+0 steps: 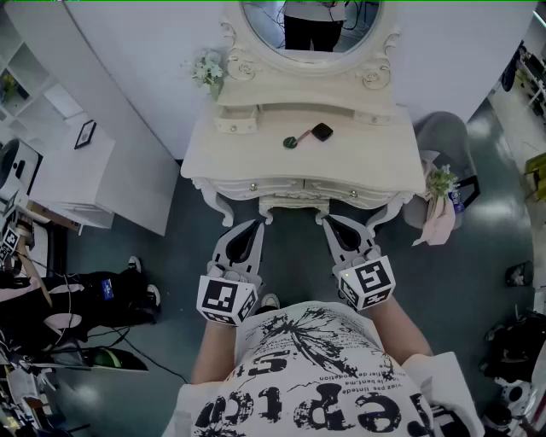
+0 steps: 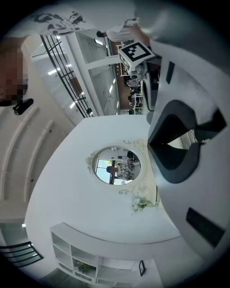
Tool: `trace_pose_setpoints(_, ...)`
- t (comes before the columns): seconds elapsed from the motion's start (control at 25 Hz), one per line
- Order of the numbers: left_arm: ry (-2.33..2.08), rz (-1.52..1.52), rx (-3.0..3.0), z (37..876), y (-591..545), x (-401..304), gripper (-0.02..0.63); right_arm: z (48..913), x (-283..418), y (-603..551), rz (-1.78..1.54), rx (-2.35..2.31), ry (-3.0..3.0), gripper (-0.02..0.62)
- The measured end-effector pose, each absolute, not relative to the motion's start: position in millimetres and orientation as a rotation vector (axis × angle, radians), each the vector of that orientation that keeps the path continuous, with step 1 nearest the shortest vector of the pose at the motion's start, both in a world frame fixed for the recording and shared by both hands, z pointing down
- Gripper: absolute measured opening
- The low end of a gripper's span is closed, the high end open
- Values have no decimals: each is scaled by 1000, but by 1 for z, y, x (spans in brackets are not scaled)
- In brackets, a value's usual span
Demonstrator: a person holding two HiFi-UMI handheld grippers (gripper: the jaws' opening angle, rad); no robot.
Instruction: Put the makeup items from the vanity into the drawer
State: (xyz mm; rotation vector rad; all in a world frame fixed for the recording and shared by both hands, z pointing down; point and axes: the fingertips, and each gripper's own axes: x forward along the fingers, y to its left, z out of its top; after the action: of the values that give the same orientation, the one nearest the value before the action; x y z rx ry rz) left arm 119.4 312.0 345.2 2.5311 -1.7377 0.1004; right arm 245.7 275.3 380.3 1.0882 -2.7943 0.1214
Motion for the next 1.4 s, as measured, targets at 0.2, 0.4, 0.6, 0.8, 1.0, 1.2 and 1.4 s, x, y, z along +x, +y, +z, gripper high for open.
trace_pose_setpoints(0.2,-1725,106,2531,347,307,125,19,382,255,269,122,1115,-2781,17)
trace_pose_setpoints(0.4,-1724,113,2532,350,309,134,20,386,262,270,124,1110,-2779,17)
trace_pose_setpoints(0.6,-1728,124,2521,353,310,145,20,387,270,270,141,1121,-2786,17)
trace_pose_setpoints(0.8,-1739,131,2504,360,310,159,18,394,282,269,168,1118,-2792,17)
trace_pose_setpoints(1.0,-1732,152,2485,375,303,165,20,406,287,257,190,1117,-2774,17)
trace_pose_setpoints(1.2,-1748,136,2453,384,283,142,20,416,270,235,204,1105,-2758,17)
trace_pose_setpoints(1.4,-1726,121,2468,392,244,108,19,424,237,199,179,1119,-2731,17)
